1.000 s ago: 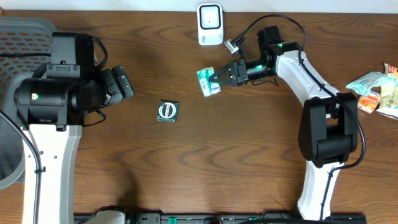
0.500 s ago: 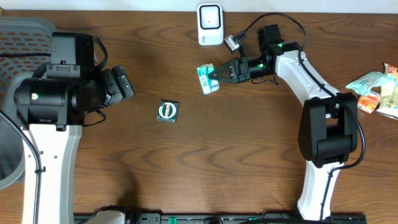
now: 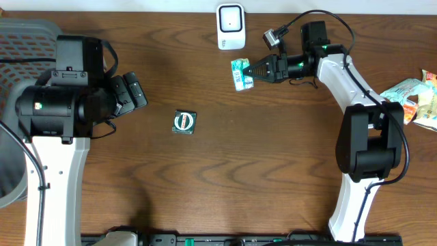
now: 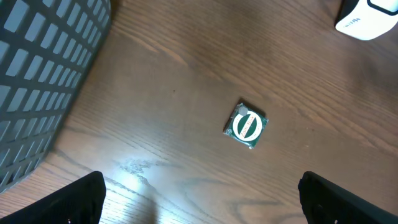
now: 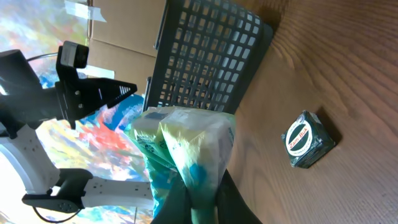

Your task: Scan the item barcode

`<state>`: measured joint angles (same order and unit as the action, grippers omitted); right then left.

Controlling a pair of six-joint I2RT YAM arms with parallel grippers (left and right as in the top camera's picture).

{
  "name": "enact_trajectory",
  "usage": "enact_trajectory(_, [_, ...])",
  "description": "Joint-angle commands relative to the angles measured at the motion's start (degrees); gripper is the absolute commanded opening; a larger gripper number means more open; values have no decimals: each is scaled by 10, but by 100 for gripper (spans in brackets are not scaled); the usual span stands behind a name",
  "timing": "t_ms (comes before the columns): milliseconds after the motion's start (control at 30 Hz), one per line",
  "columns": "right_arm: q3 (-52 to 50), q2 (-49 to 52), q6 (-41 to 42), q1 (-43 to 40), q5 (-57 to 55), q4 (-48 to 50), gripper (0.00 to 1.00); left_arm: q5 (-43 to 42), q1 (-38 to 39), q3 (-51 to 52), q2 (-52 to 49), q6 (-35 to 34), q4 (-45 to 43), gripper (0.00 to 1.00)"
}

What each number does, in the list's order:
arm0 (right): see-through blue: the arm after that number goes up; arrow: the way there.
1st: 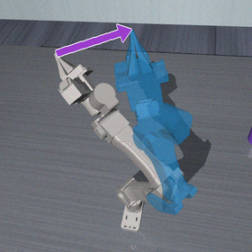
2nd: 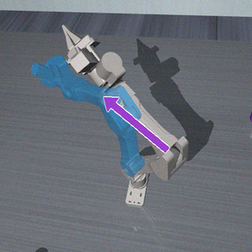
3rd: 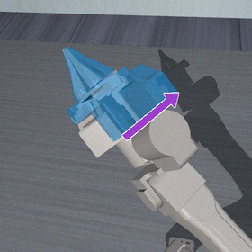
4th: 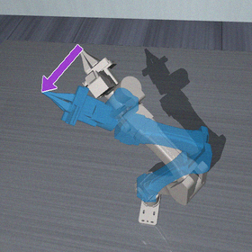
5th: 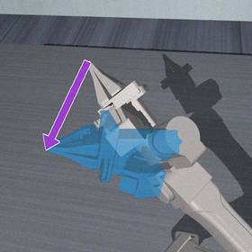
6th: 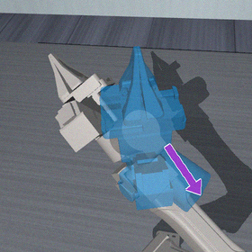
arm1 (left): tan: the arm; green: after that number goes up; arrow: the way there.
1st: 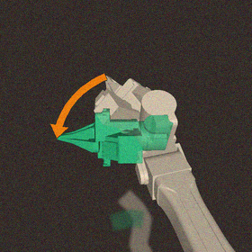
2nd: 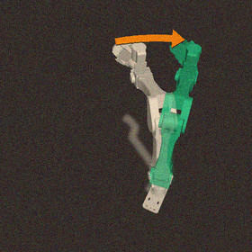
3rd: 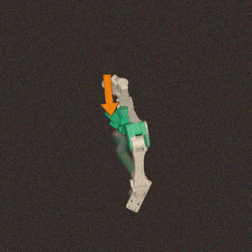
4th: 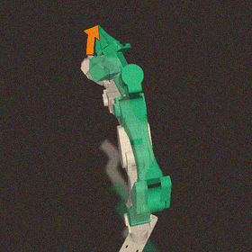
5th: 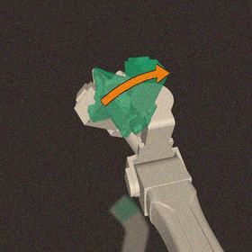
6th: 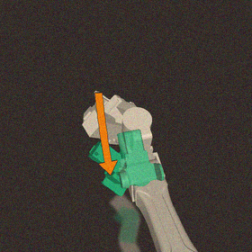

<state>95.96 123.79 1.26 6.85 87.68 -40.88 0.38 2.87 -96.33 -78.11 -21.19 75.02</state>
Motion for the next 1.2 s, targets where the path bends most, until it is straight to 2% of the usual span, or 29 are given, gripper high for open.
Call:
enact_trajectory(0, [7,-9,3,12,18,0,1,7,-2,-1,3,-7,2,98])
enact_trajectory(1167, [7,-9,-13,31,-7,4,1,7,-2,-1,3,-7,2,98])
